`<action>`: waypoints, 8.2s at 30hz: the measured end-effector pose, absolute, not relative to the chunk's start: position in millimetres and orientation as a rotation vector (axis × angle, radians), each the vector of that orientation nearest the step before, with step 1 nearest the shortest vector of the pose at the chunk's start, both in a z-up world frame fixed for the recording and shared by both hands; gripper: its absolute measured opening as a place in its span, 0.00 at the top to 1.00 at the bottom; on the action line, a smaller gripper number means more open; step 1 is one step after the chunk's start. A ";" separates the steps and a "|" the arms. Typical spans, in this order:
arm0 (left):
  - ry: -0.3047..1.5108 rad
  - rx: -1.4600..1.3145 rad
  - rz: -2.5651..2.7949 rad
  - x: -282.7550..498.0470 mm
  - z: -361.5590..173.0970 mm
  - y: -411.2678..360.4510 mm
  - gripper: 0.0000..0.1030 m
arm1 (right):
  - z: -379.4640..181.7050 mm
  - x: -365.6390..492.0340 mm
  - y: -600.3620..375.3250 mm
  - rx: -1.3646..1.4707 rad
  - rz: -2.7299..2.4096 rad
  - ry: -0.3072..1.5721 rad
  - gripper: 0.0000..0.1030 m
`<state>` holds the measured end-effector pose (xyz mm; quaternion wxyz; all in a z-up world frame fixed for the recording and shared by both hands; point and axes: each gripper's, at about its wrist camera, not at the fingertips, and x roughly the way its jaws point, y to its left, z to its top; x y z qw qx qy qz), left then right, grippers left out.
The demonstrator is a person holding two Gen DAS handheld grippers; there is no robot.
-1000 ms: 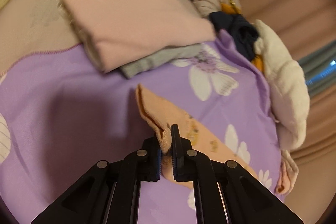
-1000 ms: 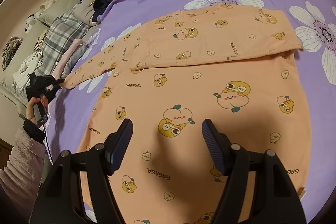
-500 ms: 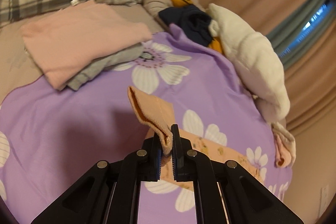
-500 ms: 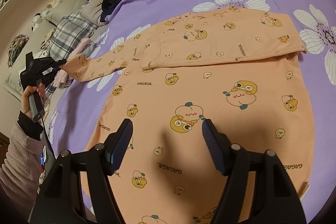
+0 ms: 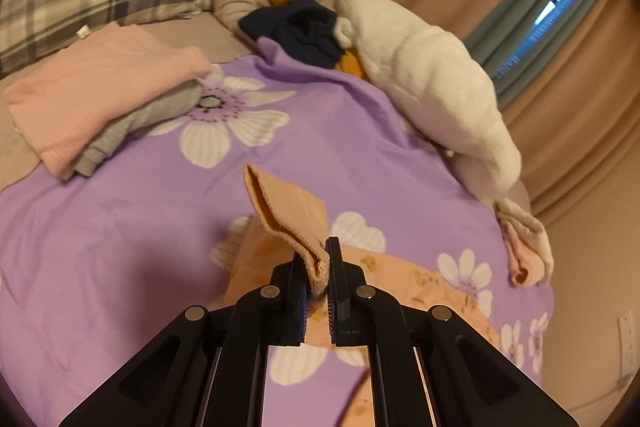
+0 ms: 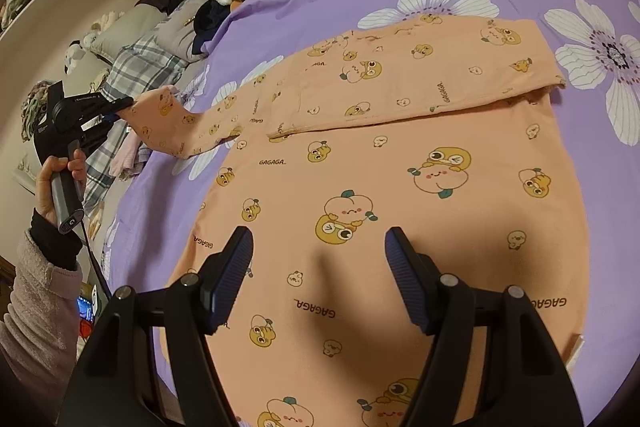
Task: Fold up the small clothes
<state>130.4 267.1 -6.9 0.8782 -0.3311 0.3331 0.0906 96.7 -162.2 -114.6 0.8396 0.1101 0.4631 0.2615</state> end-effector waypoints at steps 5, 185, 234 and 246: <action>0.702 -0.660 0.151 139.9 0.1 244.1 0.94 | -115.2 97.0 -172.0 0.257 0.547 0.972 0.33; 1.023 -0.698 -0.085 -9.5 -107.1 175.7 0.25 | -139.2 65.1 -335.4 0.469 0.205 1.046 0.39; 1.065 -0.727 -0.208 27.2 -117.5 144.3 0.13 | -150.3 68.4 -286.3 0.405 0.360 1.080 0.35; 1.083 -0.743 -0.284 15.0 -119.2 139.7 0.13 | -152.4 63.7 -279.1 0.425 0.415 1.099 0.35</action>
